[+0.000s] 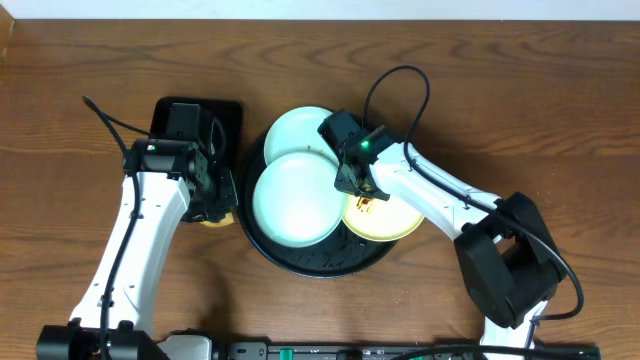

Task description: Clean dirty plates on tray and stack at the side

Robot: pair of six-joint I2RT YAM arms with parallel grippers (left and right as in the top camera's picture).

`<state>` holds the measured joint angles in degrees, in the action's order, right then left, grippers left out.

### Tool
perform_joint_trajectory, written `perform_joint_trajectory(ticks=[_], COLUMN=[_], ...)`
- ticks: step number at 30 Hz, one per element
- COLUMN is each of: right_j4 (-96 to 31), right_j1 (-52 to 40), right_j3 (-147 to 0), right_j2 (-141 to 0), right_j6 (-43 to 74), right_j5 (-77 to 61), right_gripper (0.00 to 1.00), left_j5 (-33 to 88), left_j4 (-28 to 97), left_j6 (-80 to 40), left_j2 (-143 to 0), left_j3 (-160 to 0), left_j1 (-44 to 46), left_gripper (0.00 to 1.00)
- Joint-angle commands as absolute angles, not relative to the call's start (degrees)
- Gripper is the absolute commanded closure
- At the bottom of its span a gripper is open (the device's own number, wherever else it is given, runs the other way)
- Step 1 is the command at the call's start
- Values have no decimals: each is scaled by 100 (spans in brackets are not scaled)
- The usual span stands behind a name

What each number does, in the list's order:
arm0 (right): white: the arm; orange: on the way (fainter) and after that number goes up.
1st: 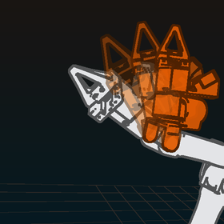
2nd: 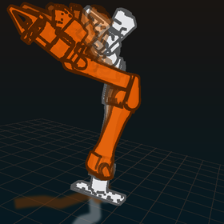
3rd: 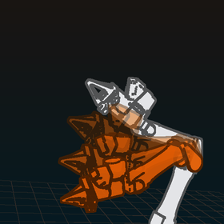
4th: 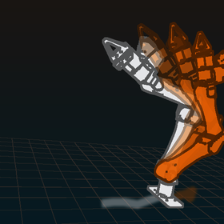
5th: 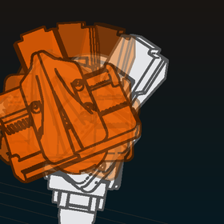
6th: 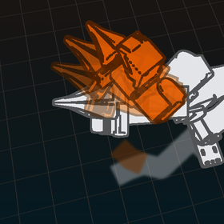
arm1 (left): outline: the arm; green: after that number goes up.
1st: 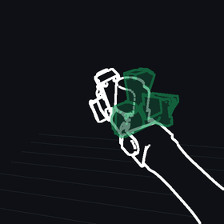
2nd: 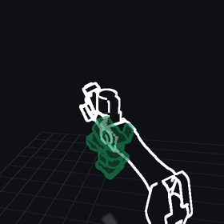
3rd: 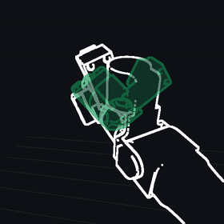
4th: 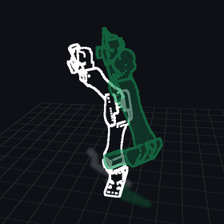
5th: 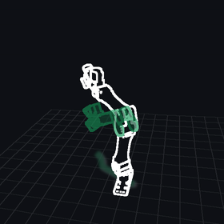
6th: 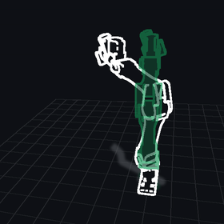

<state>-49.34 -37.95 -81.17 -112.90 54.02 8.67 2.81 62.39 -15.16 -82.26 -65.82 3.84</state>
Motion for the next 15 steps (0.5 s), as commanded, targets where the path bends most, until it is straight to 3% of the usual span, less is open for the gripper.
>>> perform_joint_trajectory(ticks=[1, 6, 10, 11, 15], right_j4=[-4904, -4906, -4897, -4880, -4759], right_j1=[-3756, -3752, -3780, -3795, -3918], right_j3=[-8077, -8077, -8077, -8077, -8077], right_j2=[-11325, -11325, -11325, -11325, -11325], right_j6=[5483, 5483, 5417, 5380, 5155], right_j5=[1057, 996, 622, 523, 268], right_gripper=[98, 96, 44, 37, 29], left_j5=[211, 213, 211, 211, 209], left_j4=[6259, 6259, 6254, 6252, 6243], left_j6=[-1483, -1483, -1483, -1481, -1481], left_j2=[-8237, -8237, -8237, -8237, -8237], left_j3=[-6657, -6657, -6657, -6657, -6654], left_j1=[355, 355, 355, 355, 355], left_gripper=[69, 69, 69, 69, 69])
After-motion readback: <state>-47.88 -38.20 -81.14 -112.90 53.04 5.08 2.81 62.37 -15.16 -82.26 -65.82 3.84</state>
